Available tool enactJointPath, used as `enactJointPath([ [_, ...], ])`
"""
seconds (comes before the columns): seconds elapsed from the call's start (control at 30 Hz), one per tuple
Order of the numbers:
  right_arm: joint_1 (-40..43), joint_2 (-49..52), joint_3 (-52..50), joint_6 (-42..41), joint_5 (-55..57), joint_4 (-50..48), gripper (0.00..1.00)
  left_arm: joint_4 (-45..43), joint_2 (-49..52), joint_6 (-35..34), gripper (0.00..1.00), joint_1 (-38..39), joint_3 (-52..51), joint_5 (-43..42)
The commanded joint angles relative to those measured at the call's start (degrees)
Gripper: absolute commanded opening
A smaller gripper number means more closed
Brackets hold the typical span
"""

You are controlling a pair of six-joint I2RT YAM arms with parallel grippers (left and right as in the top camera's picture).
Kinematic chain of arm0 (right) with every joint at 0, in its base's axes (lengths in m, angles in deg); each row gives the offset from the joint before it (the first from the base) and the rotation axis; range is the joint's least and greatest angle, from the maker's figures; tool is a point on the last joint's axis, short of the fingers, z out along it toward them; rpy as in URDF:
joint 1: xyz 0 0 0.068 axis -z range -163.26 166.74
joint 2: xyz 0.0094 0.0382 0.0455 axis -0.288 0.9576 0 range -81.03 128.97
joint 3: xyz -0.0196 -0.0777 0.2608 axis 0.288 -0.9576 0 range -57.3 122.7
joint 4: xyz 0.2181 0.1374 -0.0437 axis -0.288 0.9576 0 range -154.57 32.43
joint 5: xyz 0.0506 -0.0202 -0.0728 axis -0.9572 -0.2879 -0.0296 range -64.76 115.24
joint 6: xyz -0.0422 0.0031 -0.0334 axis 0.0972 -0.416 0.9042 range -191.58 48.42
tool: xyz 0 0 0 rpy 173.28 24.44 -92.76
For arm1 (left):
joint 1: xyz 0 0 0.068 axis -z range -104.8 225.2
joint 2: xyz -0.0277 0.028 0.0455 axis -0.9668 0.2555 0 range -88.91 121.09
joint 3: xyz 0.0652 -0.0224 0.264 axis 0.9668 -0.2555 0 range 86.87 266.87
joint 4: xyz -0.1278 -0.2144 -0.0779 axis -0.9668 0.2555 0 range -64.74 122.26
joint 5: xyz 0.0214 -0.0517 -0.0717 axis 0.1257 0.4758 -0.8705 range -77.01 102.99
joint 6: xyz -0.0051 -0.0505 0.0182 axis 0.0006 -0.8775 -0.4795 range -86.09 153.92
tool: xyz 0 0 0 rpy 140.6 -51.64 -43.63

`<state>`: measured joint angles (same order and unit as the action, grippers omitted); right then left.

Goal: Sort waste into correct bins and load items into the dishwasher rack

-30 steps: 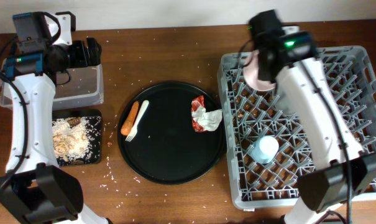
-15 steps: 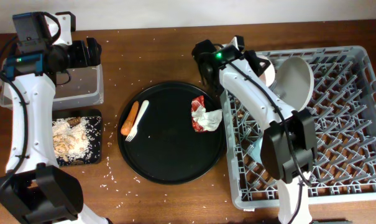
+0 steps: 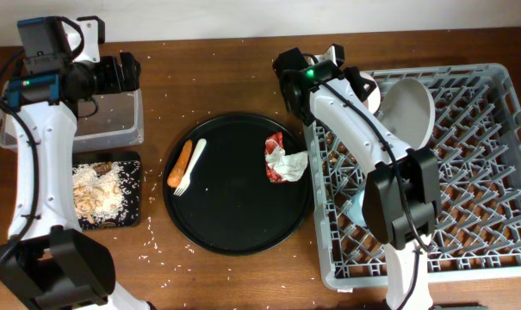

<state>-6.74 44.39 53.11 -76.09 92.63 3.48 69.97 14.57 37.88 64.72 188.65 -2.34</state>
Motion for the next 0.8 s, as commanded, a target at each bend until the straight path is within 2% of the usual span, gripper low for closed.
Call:
enactJointPath([
  [0.0, -1.0, 1.7, -0.4, -0.4, -3.4, 0.2, 0.04, -0.1, -1.4, -0.3, 0.99, -0.2, 0.3, 0.2],
  [0.2, -1.7, 1.7, -0.4, -0.4, -7.0, 0.9, 0.04, -0.1, -1.4, -0.3, 0.99, -0.2, 0.3, 0.2],
  [0.37, -4.6, 1.7, -0.4, -0.4, -7.9, 3.1, 0.31, -0.1, -1.4, -0.3, 0.99, -0.2, 0.3, 0.2],
  [0.47, -7.5, 1.7, -0.4, -0.4, -7.9, 3.1, 0.39, -0.1, -1.4, -0.3, 0.99, -0.2, 0.3, 0.2],
  [0.6, -10.9, 1.7, -0.4, -0.4, -8.1, 3.1, 0.64, -0.1, -1.4, -0.3, 0.99, -0.2, 0.3, 0.2],
  [0.77, -11.0, 0.7, 2.3, -0.4, -13.9, 3.8, 0.77, -0.1, -1.4, -0.3, 0.99, -0.2, 0.3, 0.2],
])
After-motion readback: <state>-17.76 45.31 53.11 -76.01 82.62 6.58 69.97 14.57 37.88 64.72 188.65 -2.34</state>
